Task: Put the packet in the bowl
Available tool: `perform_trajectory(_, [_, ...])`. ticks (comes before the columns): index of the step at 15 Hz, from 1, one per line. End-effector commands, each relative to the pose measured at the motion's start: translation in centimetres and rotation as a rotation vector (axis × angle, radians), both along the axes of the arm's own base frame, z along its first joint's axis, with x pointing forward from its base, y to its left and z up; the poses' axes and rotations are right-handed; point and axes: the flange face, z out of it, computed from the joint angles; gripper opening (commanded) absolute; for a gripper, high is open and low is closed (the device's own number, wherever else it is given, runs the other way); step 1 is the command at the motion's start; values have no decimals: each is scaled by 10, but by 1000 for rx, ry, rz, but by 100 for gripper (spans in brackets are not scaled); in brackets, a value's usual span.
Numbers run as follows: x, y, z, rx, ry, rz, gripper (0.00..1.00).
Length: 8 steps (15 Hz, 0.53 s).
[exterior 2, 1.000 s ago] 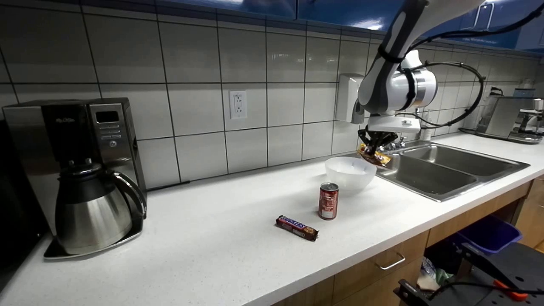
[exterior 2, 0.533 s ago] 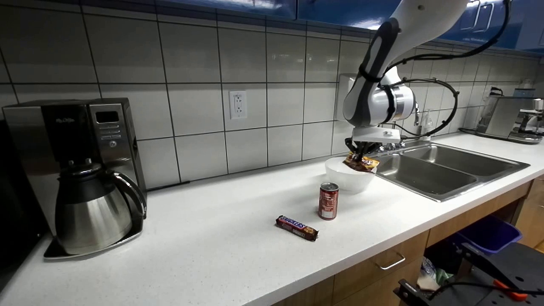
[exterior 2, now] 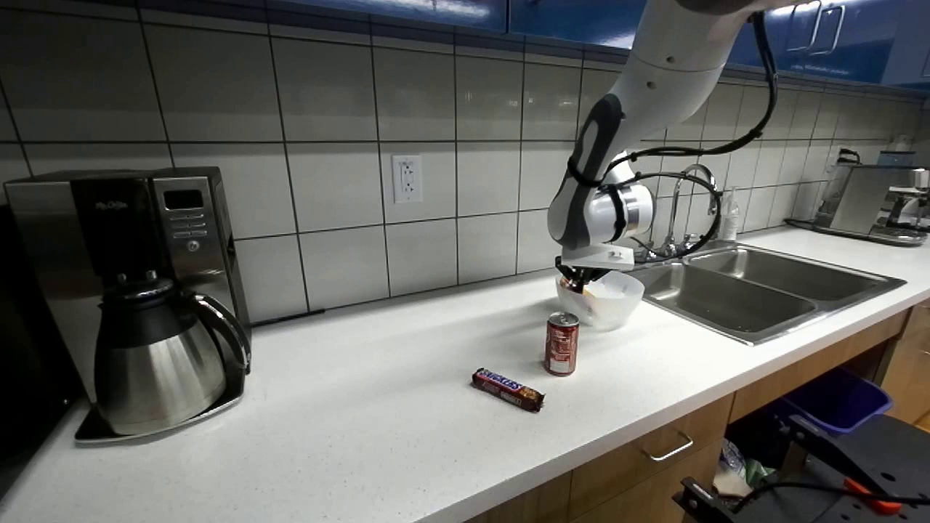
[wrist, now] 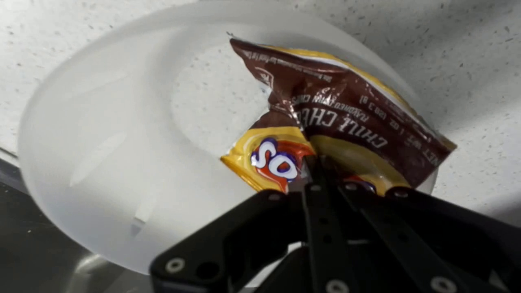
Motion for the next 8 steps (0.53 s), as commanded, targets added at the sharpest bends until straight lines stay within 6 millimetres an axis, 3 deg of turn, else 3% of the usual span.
perform_trajectory(1, [22, -3, -9, -21, -14, -23, 34])
perform_trajectory(8, [26, -16, 9, -50, -40, -30, 86])
